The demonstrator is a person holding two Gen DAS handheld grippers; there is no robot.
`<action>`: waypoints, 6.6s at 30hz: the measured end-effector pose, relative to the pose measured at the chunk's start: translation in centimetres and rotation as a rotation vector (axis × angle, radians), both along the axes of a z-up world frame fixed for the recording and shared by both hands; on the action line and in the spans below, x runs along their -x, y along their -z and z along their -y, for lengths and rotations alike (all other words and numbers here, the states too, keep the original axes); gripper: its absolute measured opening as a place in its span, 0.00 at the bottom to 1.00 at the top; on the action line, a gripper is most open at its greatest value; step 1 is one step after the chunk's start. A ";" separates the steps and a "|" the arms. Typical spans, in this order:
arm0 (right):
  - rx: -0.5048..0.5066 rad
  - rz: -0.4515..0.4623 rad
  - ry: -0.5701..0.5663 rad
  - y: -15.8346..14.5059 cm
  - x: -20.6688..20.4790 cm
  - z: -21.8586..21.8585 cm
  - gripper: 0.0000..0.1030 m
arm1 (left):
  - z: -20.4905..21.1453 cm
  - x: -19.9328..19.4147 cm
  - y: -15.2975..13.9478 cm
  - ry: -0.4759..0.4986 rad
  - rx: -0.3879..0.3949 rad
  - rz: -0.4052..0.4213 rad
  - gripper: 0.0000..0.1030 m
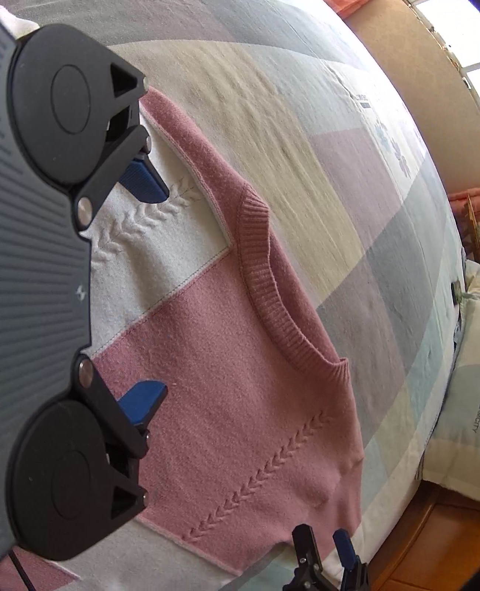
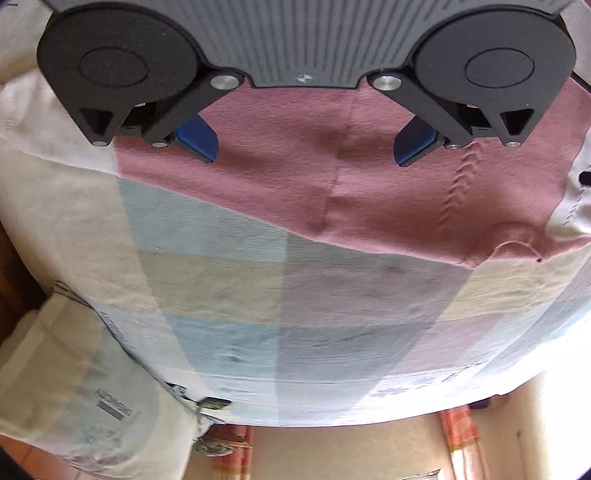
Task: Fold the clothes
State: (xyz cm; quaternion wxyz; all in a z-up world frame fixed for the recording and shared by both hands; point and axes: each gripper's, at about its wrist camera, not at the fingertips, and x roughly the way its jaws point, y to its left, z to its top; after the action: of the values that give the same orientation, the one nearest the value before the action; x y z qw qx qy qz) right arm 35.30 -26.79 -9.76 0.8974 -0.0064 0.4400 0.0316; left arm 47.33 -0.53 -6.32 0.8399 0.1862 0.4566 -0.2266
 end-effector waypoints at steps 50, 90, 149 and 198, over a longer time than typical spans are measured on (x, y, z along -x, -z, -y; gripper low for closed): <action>0.120 0.003 -0.218 3.8 4.6 -10.7 1.00 | -7.0 7.1 3.2 -0.167 0.051 -0.210 0.99; -0.023 -0.267 -0.237 1.3 -17.0 -10.3 1.00 | -5.4 -13.9 2.7 -0.169 -0.029 -0.183 0.98; 0.211 -0.314 -1.041 -0.6 -9.1 -15.7 0.26 | -2.8 -5.9 0.5 0.600 -0.175 -0.109 0.12; 0.023 0.074 0.044 -1.0 -10.1 -12.4 1.00 | -5.5 -6.1 1.2 -0.349 0.121 -0.042 0.46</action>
State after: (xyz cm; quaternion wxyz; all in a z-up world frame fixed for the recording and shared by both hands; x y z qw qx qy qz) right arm 45.44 -14.42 -8.77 0.9134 -0.0082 0.4070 0.0064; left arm 53.43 4.98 -7.49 0.8664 0.0484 0.4850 -0.1081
